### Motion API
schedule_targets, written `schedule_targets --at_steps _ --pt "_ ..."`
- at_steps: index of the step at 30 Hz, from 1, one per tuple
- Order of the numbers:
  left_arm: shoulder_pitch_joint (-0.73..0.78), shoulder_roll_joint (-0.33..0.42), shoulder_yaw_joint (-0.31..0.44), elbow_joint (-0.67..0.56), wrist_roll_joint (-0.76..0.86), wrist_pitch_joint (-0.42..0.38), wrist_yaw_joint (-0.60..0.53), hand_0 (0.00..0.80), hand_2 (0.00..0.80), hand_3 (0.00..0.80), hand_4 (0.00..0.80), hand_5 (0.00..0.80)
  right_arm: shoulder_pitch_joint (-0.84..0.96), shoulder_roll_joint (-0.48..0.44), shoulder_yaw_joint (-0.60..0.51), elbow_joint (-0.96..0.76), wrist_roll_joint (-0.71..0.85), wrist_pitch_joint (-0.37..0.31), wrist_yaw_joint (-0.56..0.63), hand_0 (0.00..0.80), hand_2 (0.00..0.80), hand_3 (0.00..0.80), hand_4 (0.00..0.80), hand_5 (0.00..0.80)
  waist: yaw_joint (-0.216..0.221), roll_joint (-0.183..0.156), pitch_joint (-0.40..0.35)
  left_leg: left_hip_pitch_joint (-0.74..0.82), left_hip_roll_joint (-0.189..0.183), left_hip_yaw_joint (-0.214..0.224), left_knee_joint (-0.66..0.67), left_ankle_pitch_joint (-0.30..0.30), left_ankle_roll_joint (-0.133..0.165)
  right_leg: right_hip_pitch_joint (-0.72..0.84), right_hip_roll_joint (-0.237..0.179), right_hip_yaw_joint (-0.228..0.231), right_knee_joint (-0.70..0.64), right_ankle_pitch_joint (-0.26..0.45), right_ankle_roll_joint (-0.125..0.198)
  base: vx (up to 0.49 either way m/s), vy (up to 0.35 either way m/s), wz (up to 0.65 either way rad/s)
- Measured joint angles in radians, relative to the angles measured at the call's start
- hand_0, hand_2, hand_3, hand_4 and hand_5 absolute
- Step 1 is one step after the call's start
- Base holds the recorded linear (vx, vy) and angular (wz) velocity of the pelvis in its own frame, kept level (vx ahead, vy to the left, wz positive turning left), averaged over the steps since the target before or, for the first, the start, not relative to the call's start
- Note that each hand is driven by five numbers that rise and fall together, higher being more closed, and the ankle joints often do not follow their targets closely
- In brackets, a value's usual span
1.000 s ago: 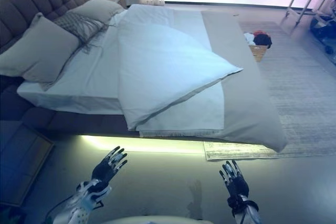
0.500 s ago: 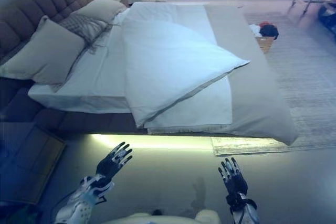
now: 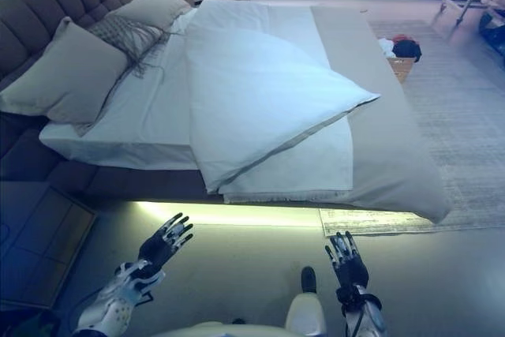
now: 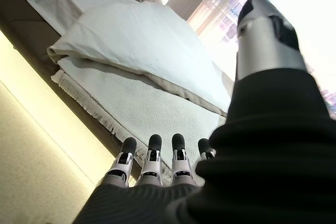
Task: Make the bed neatly
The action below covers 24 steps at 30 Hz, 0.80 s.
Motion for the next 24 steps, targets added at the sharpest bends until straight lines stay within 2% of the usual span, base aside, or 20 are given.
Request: schedule_targets --at_steps 2,3,5,7,10,12,13,14,15,16,18,19,20,21,22,24 --pt "0.030 -0.017 0.000 -0.013 0.001 0.008 -0.008 0.000 0.000 0.000 0.000 0.000 0.010 -0.004 -0.029 0.011 0.003 0.000 0.003 0.000 0.000 0.000 0.000 0.000 0.003 0.034 0.006 0.029 0.061 -0.008 0.003 -0.024 -0.035 0.001 0.054 -0.039 0.064 0.007 -0.009 0.306 -0.320 0.21" --pt "0.050 -0.021 0.001 -0.024 0.001 0.007 -0.010 0.000 0.000 0.000 0.000 0.000 0.006 -0.015 -0.032 0.011 0.004 0.001 0.004 0.000 0.000 0.000 0.000 0.000 0.008 0.047 0.009 0.041 0.100 -0.007 0.004 -0.039 -0.048 0.005 0.078 -0.058 0.089 0.020 -0.030 0.284 -0.307 0.19" --pt "0.069 -0.029 0.001 -0.034 0.001 0.010 -0.014 0.000 0.000 0.000 0.000 0.000 0.003 -0.037 -0.034 0.011 0.004 0.003 0.001 0.000 0.000 0.000 0.000 0.000 0.002 0.058 0.012 0.063 0.140 0.000 0.025 -0.049 -0.052 0.017 0.117 -0.085 0.134 -0.015 -0.101 0.251 -0.288 0.20" --pt "0.084 -0.028 0.010 -0.056 -0.005 0.009 -0.027 0.000 0.000 0.000 0.000 0.000 -0.002 -0.061 -0.034 -0.005 0.005 0.016 0.001 0.000 0.000 0.000 0.000 0.000 0.003 0.057 0.012 0.064 0.169 0.007 0.065 -0.048 -0.053 0.025 0.140 -0.100 0.163 -0.046 -0.146 0.243 -0.310 0.06" --pt "0.082 -0.027 0.006 -0.056 -0.006 0.003 -0.031 0.000 0.000 0.000 0.000 0.000 -0.035 -0.065 -0.031 0.006 0.008 0.030 0.007 0.000 0.000 0.000 0.000 0.000 0.007 0.033 0.012 0.018 0.182 0.009 0.236 -0.031 -0.055 0.074 0.168 -0.116 0.138 -0.063 -0.171 0.205 -0.286 -0.04" --pt "0.077 -0.026 0.001 -0.054 -0.009 -0.016 -0.028 0.000 0.000 0.000 0.000 0.000 -0.053 -0.064 -0.029 0.015 0.008 0.040 0.011 0.000 0.000 0.000 0.000 0.000 0.026 0.009 0.001 -0.053 0.176 0.003 0.369 0.039 -0.058 0.102 0.176 -0.110 0.100 -0.063 -0.170 0.198 -0.274 -0.26" --pt "0.064 -0.031 -0.001 -0.045 -0.017 -0.027 -0.025 0.000 0.000 0.000 0.000 0.000 -0.065 -0.063 -0.028 0.021 0.008 0.041 0.013 0.000 0.000 0.000 0.000 0.000 0.032 0.002 0.002 -0.098 0.185 -0.004 0.444 0.084 -0.058 0.107 0.185 -0.111 0.124 -0.074 -0.159 0.210 -0.194 -0.18" --pt "0.051 -0.032 -0.002 -0.043 -0.017 -0.040 -0.022 0.000 0.000 0.000 0.000 0.000 -0.074 -0.062 -0.029 0.021 0.008 0.041 0.016 0.000 0.000 0.000 0.000 0.000 0.029 -0.018 0.006 -0.155 0.177 -0.010 0.554 0.122 -0.066 0.101 0.186 -0.097 0.167 -0.108 -0.222 0.184 -0.086 -0.10" --pt "0.043 -0.040 -0.010 -0.033 -0.017 -0.040 -0.019 0.000 0.000 0.000 0.000 0.000 -0.074 -0.062 -0.026 0.027 0.013 0.041 0.016 0.000 0.000 0.000 0.000 0.000 0.033 -0.019 0.012 -0.179 0.179 -0.010 0.615 0.140 -0.058 0.112 0.196 -0.091 0.165 -0.113 -0.262 0.206 -0.013 -0.07" --pt "0.045 -0.041 -0.029 -0.034 -0.017 -0.042 -0.019 0.000 0.000 0.000 0.000 0.000 -0.072 -0.063 -0.022 0.027 0.015 0.041 0.017 0.000 0.000 0.000 0.000 0.000 0.032 -0.031 0.012 -0.201 0.173 0.001 0.639 0.128 -0.062 0.123 0.198 -0.092 0.151 -0.114 -0.264 0.208 0.027 -0.15" --pt "0.044 -0.046 -0.050 -0.035 -0.017 -0.042 -0.020 0.000 0.000 0.000 0.000 0.000 -0.070 -0.064 -0.015 0.027 0.016 0.040 0.017 0.000 0.000 0.000 0.000 0.000 0.028 -0.023 0.019 -0.223 0.137 0.051 0.560 0.115 -0.060 0.141 0.198 -0.090 0.086 -0.115 -0.259 0.260 0.067 -0.17" --pt "0.043 -0.060 -0.050 -0.035 -0.017 -0.042 -0.018 0.000 0.000 0.000 0.000 0.000 -0.068 -0.069 -0.007 0.028 0.016 0.040 0.016 0.000 0.000 0.000 0.000 0.000 0.031 0.000 0.029 -0.221 0.127 0.072 0.467 0.119 -0.055 0.185 0.214 -0.089 0.014 -0.126 -0.226 0.313 0.081 -0.10" --pt "0.041 -0.079 -0.052 -0.045 -0.017 -0.045 -0.017 0.000 0.000 0.000 0.000 0.000 -0.061 -0.083 -0.008 0.011 0.016 0.039 0.014 0.000 0.000 0.000 0.000 0.000 0.034 0.058 0.040 -0.229 0.166 0.068 0.376 0.111 -0.068 0.172 0.258 -0.096 0.145 -0.143 -0.255 0.384 0.092 0.13" --pt "0.015 -0.079 -0.061 -0.047 -0.017 -0.052 -0.017 0.000 0.000 0.000 0.000 0.000 -0.043 -0.083 -0.011 -0.001 0.016 0.038 0.008 0.000 0.000 0.000 0.000 0.000 0.030 0.065 0.045 -0.232 0.167 0.062 0.285 0.108 -0.077 0.187 0.265 -0.068 0.162 -0.201 -0.278 0.420 0.072 0.19" --pt "0.001 -0.079 -0.072 -0.037 -0.016 -0.050 -0.015 0.000 0.000 0.000 0.000 0.000 -0.028 -0.082 -0.008 0.005 0.017 0.039 -0.002 0.000 0.000 0.000 0.000 0.000 0.036 0.072 0.051 -0.229 0.167 0.068 0.203 0.120 -0.070 0.192 0.270 -0.063 0.157 -0.194 -0.291 0.431 0.058 0.16" --pt "-0.004 -0.079 -0.070 -0.037 -0.017 -0.050 -0.013 0.000 0.000 0.000 0.000 0.000 -0.013 -0.082 -0.004 -0.002 0.023 0.038 0.002 0.000 0.000 0.000 0.000 0.000 0.077 0.066 0.060 -0.239 0.155 0.056 0.044 0.158 -0.089 0.204 0.268 -0.038 0.136 -0.194 -0.291 0.414 0.014 -0.20"
